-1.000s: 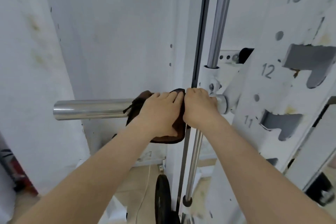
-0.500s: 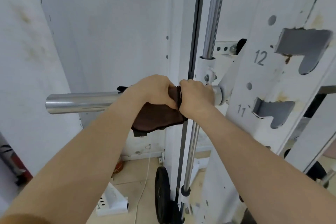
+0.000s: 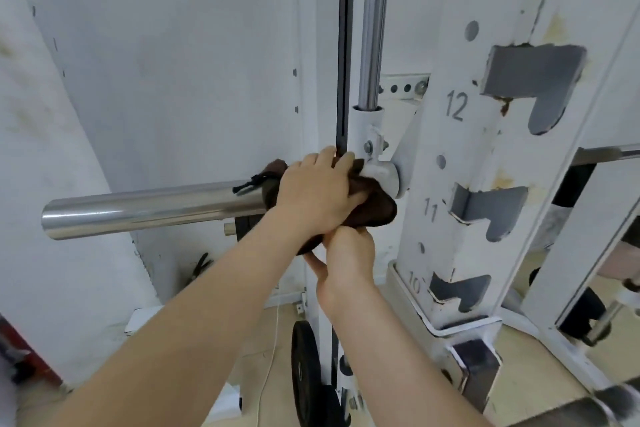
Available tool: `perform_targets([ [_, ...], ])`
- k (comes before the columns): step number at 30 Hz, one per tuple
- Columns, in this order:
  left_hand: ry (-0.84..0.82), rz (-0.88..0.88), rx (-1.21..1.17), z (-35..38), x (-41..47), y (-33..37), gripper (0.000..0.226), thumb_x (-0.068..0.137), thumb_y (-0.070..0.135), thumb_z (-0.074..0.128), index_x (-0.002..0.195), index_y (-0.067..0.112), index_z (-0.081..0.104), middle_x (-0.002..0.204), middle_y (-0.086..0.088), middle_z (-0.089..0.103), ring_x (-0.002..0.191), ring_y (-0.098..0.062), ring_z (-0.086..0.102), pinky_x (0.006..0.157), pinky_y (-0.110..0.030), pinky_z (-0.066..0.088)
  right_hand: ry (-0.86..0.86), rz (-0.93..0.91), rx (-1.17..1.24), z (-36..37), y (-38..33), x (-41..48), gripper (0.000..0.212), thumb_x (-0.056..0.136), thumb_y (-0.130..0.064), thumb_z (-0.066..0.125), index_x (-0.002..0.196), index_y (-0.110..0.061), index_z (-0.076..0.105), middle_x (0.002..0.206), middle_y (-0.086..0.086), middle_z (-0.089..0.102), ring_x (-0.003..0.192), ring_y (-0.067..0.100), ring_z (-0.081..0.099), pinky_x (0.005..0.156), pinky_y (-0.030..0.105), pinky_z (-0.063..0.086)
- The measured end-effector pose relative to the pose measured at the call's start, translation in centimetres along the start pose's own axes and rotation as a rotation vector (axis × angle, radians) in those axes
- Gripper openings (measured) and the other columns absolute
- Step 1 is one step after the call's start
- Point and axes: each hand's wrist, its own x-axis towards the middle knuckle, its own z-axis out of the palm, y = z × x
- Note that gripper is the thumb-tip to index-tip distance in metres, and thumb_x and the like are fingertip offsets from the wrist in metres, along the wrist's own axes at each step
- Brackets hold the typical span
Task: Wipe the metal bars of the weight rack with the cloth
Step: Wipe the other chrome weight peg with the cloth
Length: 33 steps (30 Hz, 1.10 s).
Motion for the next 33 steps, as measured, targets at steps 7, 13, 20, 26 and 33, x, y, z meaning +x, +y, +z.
perform_targets([
  [7,0.019,-0.213,-0.041,-0.3,2.7,0.1,0.036,0.100,0.038,0.034,0.078,0.013,0.047,0.094,-0.011,0.064,0.076,-0.028,0.054,0.065,-0.034,0.038,-0.025,0.134,0.326,0.8,-1.5,1.2,0.016,0.095,-0.020,0.054,0.098,-0.017,0.069,0.090,0.005,0.073,0.086,0.020,0.067,0.092,0.043,0.054],
  [13,0.257,-0.294,-0.013,-1.1,3.5,-2.9,0.021,0.095,0.016,0.039,0.093,0.005,0.057,0.091,-0.016,0.065,0.080,-0.034,0.059,0.063,-0.035,0.035,-0.106,0.070,0.281,1.0,-1.1,2.2,0.025,0.093,-0.032,0.064,0.106,-0.011,0.067,0.111,0.007,0.071,0.106,0.016,0.064,0.091,0.036,0.053],
  [20,0.099,0.019,0.074,0.9,-0.8,0.0,0.055,0.082,0.044,0.039,0.129,0.019,0.054,0.132,-0.004,0.056,0.122,-0.028,0.050,0.102,-0.045,0.039,-0.267,0.146,0.525,0.6,-0.2,1.7,0.040,0.096,-0.042,0.045,0.124,-0.021,0.065,0.120,0.007,0.069,0.119,0.025,0.061,0.105,0.039,0.043],
  [26,0.065,0.332,0.241,2.5,-5.3,-0.9,0.066,0.087,0.012,0.044,0.151,0.014,0.028,0.160,-0.001,0.019,0.148,-0.020,0.011,0.118,-0.041,0.011,-0.232,0.278,0.436,-1.3,2.1,1.4,0.033,0.102,-0.025,0.040,0.127,-0.021,0.061,0.116,0.005,0.071,0.112,0.023,0.063,0.099,0.039,0.048],
  [33,0.141,0.065,-0.273,-2.4,-6.3,-3.2,0.065,0.076,0.014,0.064,0.139,0.020,0.049,0.145,0.001,0.044,0.133,-0.017,0.036,0.109,-0.029,0.030,-0.005,0.122,0.043,-1.0,0.4,3.0,0.021,0.102,-0.023,0.046,0.117,-0.028,0.059,0.105,-0.005,0.066,0.080,0.010,0.062,0.065,0.026,0.050],
])
